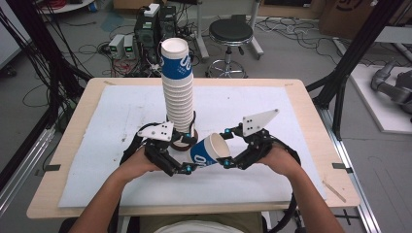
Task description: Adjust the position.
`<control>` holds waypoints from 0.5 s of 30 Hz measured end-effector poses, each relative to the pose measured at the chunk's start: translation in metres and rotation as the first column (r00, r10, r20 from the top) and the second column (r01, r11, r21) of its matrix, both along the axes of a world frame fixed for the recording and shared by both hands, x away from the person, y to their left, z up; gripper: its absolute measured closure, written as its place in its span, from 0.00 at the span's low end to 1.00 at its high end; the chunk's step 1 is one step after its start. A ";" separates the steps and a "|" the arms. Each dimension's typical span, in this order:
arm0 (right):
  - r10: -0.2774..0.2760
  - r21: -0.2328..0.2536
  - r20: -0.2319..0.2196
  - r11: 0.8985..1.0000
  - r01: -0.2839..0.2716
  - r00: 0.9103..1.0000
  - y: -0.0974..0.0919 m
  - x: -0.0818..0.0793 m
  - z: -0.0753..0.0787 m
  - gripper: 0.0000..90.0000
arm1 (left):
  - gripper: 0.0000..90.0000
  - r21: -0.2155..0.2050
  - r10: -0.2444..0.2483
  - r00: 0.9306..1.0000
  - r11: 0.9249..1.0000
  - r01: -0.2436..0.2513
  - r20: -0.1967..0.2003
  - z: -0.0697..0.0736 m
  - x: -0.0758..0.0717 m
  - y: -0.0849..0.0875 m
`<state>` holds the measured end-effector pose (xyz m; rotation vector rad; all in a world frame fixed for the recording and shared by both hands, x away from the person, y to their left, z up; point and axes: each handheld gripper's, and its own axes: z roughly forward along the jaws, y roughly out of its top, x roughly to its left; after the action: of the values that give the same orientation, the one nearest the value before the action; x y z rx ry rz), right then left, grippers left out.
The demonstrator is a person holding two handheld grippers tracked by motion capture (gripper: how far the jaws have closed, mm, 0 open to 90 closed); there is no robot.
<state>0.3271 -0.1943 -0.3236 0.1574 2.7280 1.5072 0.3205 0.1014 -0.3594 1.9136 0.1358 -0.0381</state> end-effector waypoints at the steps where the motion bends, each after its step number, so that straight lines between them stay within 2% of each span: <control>1: 0.005 -0.022 0.008 1.000 -0.005 1.000 0.002 0.000 0.004 0.24 | 0.15 0.008 0.001 1.000 1.000 -0.001 0.005 0.000 -0.001 -0.001; 3: 0.010 -0.072 0.024 0.997 -0.008 1.000 0.006 0.000 0.011 0.24 | 0.15 0.033 0.000 1.000 0.999 -0.001 0.026 0.001 -0.002 -0.003; 5: 0.027 -0.139 0.049 0.990 -0.019 0.998 0.013 0.001 0.018 0.24 | 0.15 0.047 0.001 0.999 0.999 -0.003 0.043 0.003 -0.002 -0.004; 9: 0.074 -0.240 0.073 0.969 -0.054 0.995 0.030 0.000 0.031 0.24 | 0.15 0.043 0.006 0.999 0.999 -0.008 0.048 0.004 -0.002 -0.003; 12: 0.100 -0.293 0.084 0.954 -0.071 0.991 0.041 0.000 0.037 0.24 | 0.15 0.043 0.010 0.999 0.999 -0.012 0.046 0.004 -0.002 -0.002; 15: 0.120 -0.324 0.081 0.942 -0.087 0.989 0.051 0.001 0.041 0.24 | 0.15 0.048 0.006 0.999 0.999 -0.009 0.050 0.004 -0.003 -0.003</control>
<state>0.3277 -0.1438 -0.2828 -0.0680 2.8878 1.0335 0.3176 0.0982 -0.3553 1.9606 0.1113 0.0178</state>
